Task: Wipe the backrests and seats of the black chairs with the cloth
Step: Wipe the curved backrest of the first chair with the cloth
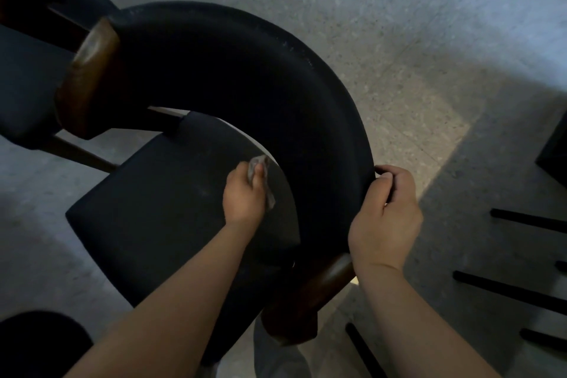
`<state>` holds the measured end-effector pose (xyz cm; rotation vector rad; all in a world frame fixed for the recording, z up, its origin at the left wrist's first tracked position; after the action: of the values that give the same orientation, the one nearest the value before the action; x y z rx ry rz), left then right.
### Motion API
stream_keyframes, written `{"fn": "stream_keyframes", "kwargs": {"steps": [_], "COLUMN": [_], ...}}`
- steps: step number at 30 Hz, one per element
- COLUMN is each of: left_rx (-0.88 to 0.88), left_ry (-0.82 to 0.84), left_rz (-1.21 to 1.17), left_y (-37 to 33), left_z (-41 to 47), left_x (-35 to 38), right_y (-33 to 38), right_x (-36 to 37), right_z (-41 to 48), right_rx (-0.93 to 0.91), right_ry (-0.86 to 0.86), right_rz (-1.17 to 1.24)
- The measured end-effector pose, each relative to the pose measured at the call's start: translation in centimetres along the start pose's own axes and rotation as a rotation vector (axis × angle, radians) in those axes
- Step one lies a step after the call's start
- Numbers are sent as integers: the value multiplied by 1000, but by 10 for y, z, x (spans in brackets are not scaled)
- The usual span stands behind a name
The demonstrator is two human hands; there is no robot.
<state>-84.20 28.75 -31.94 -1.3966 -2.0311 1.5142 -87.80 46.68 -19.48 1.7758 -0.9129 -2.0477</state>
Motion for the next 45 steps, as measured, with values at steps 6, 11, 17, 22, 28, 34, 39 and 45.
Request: {"fn": "stream_keyframes", "kwargs": {"steps": [6,11,17,22,28,34,39,45], "left_rx": [268,361,383,438,562,596,630,620], "left_ry": [63,72,-75,-22,-14,-193,-259,-350], "left_rz": [-47,-75,-151,-218,-40,19,-13,-48], "left_y": [-71,-115,-144,-166,-174,-179,-172,-166], "left_z": [-19,-30,-30,-30,-23,0,8,11], "left_x": [-11,-19,-17,1,29,33,35,41], "right_y": [4,8,30,32,31,32,31,32], "right_x": [-3,-7,5,9,11,10,11,10], "right_z": [0,4,27,33,32,31,30,30], "right_rx": [12,45,106,94,106,88,86,83], "right_ry": [46,173,186,149,135,139,138,133], "right_rz": [-28,-51,-21,-55,-35,-40,-63,-61]}}
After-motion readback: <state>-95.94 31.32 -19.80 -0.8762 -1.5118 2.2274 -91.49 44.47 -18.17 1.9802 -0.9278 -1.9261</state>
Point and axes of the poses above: each hand's wrist, its own z-axis towards the middle knuckle, its own x-axis out of the palm, y = z × x, the point moved 2 cm from there along z, towards the middle knuckle, and after that the axes turned 13 degrees about -z, right-handed, at the moved point
